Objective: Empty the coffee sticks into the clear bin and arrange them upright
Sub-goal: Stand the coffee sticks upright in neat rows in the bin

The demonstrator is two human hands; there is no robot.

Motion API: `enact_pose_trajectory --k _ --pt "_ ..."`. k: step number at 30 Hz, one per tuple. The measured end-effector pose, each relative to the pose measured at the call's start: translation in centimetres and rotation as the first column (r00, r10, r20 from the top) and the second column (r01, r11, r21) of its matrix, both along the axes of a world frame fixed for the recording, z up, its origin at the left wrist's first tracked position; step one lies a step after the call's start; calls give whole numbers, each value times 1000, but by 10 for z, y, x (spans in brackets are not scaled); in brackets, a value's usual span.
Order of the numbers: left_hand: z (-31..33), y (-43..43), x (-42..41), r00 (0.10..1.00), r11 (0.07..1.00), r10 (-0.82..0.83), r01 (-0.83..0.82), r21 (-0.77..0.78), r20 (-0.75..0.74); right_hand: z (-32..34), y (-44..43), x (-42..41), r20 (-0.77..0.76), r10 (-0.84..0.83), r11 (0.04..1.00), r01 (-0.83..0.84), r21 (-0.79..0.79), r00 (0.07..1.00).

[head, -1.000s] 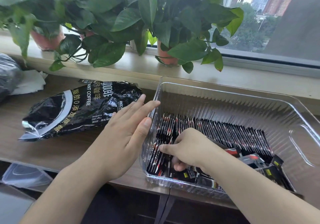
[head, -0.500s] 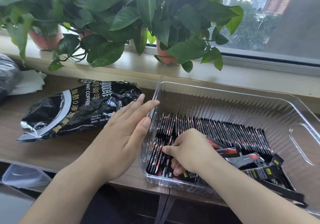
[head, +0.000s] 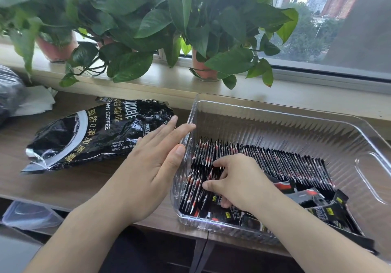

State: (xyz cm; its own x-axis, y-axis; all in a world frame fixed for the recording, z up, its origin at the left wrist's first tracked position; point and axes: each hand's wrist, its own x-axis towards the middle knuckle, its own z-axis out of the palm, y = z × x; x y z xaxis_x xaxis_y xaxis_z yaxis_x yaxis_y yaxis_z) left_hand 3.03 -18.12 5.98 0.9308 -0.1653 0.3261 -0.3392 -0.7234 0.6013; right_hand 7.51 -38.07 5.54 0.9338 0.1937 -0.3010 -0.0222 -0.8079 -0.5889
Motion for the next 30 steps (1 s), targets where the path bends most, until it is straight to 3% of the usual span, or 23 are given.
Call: enact_pose_trajectory --k 20,24,30 --pt "0 -1 0 1000 1000 0 0 2 20 -2 -4 -4 42 31 994 -36 107 999" --pt "0 0 0 1000 1000 -1 1 3 25 15 -26 2 110 59 997 -64 40 992" --pt "0 -1 0 1000 1000 -4 4 -4 24 35 -49 9 148 297 937 -258 -237 943"
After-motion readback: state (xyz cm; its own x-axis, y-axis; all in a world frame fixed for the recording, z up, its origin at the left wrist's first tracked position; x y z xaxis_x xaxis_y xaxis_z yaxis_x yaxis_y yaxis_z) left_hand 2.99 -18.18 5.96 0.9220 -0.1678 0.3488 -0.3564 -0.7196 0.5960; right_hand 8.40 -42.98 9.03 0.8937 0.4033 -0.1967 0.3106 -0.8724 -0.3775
